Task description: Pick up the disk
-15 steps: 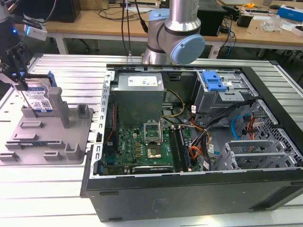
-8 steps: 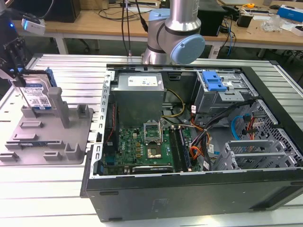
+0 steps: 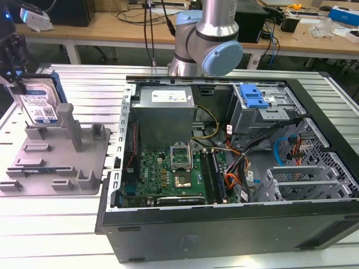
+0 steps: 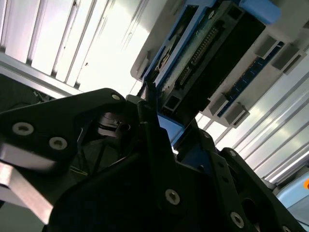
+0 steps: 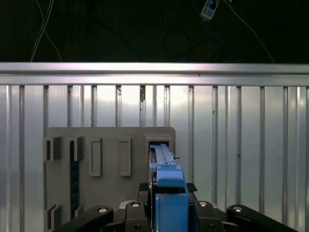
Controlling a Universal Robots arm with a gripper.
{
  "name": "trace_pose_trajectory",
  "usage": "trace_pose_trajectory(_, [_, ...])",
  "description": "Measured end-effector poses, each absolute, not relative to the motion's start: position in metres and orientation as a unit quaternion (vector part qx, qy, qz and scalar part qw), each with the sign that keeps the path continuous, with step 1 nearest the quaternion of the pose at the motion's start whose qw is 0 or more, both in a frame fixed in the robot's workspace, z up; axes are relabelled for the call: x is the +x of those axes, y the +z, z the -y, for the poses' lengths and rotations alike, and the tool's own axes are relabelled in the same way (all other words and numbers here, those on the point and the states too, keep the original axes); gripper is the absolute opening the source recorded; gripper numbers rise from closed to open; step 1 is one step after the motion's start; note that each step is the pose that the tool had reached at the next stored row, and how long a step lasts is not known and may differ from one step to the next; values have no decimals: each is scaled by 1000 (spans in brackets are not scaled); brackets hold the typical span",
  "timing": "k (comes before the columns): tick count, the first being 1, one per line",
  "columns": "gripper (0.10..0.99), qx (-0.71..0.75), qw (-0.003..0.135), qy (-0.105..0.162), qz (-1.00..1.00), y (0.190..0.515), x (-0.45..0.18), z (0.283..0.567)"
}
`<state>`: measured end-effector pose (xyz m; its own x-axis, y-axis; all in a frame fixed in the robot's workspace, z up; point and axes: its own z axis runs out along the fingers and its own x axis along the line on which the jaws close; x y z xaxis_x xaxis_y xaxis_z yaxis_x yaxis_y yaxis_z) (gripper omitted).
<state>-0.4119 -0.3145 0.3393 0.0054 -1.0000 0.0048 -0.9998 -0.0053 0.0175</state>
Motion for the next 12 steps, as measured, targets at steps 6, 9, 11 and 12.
trace_pose_trajectory(6, [369, 709, 8, -5, 705, 370, -412, 314])
trace_pose_trajectory(9, [369, 709, 8, -5, 705, 382, -412, 314])
trace_pose_trajectory(11, [369, 709, 8, -5, 705, 395, -412, 314])
trace_pose_trajectory(12, [369, 709, 7, -5, 705, 403, -411, 314])
